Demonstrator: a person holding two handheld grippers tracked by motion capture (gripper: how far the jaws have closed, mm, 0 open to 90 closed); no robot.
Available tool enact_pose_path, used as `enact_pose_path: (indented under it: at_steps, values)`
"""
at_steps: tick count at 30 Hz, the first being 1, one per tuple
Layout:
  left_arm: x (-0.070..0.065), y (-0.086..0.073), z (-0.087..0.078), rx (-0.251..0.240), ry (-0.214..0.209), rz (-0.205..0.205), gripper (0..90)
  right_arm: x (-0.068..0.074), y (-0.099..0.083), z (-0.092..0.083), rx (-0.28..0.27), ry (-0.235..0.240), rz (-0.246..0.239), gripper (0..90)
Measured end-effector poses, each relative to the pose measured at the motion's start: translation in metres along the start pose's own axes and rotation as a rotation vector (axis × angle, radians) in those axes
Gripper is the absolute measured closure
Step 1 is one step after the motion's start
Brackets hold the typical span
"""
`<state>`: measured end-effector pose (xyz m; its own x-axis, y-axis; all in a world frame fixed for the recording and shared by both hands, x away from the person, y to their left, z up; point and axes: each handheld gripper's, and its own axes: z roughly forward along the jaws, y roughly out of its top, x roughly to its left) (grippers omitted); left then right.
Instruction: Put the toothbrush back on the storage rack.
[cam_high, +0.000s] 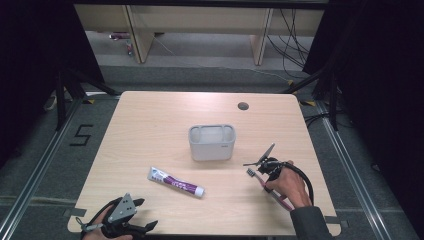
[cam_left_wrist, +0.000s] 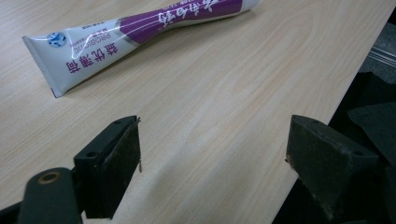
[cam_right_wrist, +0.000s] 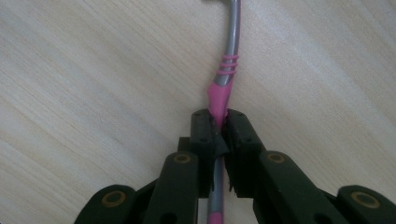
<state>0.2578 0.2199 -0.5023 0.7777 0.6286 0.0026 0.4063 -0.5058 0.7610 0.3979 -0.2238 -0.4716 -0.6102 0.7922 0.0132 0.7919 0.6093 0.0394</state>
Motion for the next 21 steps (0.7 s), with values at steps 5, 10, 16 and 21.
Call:
enact_pose_path:
  at_steps: [5,10,16,21]
  values:
    - [0.000,0.000,0.000,0.001,0.003,0.001,17.4,0.000,0.001,0.000,0.003,-0.008,-0.008,82.5]
    - [0.002,0.000,0.000,0.006,0.004,0.011,17.4,-0.001,-0.003,-0.002,-0.032,0.012,-0.030,82.6]
    - [0.001,0.000,0.001,-0.001,-0.002,0.002,17.4,-0.007,-0.009,-0.019,-0.102,0.015,-0.025,82.7]
    - [0.001,0.000,0.001,0.000,-0.004,0.002,17.4,-0.015,-0.016,-0.039,-0.231,0.039,-0.015,82.6]
